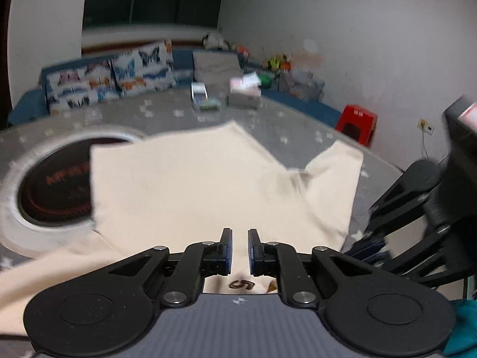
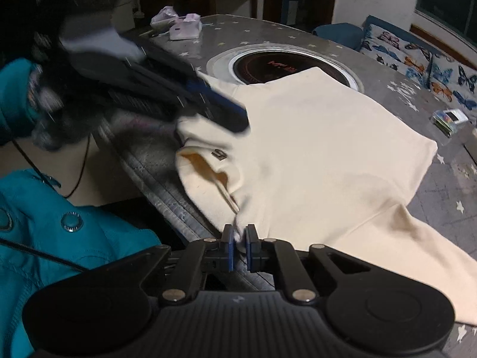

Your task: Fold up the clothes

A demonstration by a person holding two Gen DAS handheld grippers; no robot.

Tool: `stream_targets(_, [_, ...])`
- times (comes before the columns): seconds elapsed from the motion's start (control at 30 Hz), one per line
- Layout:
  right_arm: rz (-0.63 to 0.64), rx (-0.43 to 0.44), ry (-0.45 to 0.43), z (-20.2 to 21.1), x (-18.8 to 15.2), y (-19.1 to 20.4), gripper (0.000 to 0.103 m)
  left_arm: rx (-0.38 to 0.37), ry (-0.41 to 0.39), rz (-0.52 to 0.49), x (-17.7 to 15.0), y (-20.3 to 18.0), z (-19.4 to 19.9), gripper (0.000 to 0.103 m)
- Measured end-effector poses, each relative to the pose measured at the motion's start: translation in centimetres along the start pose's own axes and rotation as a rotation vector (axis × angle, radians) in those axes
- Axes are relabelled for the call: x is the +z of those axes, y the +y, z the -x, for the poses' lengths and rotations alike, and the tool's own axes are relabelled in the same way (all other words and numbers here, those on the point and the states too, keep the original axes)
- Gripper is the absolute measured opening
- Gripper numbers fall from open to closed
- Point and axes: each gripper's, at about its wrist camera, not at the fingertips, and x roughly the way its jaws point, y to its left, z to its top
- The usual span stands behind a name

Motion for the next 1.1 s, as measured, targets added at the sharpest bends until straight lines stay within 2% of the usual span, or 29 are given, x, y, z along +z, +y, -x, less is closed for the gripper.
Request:
stream_targets(0.1, [-0.032, -0.012, -0.028, 1.1, 0.3, -1.0, 0.011, -0.020, 0.037, -0.006, -0.8, -0.2, -0.9, 0.012])
stream_targets(0.2, [-0.074, -0.074, -0.076, 2.0, 0.8, -2.8, 0.012, -0.034, 0.062, -0.017, -1.6, -0.5, -1.2, 0.013])
stream_targets(0.33, [-0.174, -0.169, -0.122, 1.1, 1.7, -6.6, 0.013, -0.033, 0.069, -0.005, -2.0, -0.4, -1.1, 0.015])
stream_targets(0.4, [-0.220, -0.199, -0.122, -0.1, 1.9, -8.4, 0.015, -0.011, 0.045, 0.021, -1.7, 0.2, -0.5, 0.019])
stream_targets(0.47, [-0.256, -0.213, -0.116, -1.3, 2.0, -9.8, 0.015, 0.027, 0.018, 0.057, -1.2, 1.2, 0.0, 0.031])
stream_targets(0.7, [-0.321, -0.235, -0.108, -3.6, 2.0, -12.6, 0.015, 0.146, -0.010, 0.159, -0.1, 5.4, 0.0, 0.035])
stream_targets(0.83, [-0.358, -0.264, -0.119, -3.9, 2.1, -13.7, 0.022, 0.169, 0.014, 0.202, 0.0, 7.2, -0.8, 0.035])
stream_targets(1.1, [-0.437, -0.330, -0.128, -5.7, 3.5, -18.3, 0.022, 0.198, 0.008, 0.236, 0.0, 8.3, -1.2, 0.035])
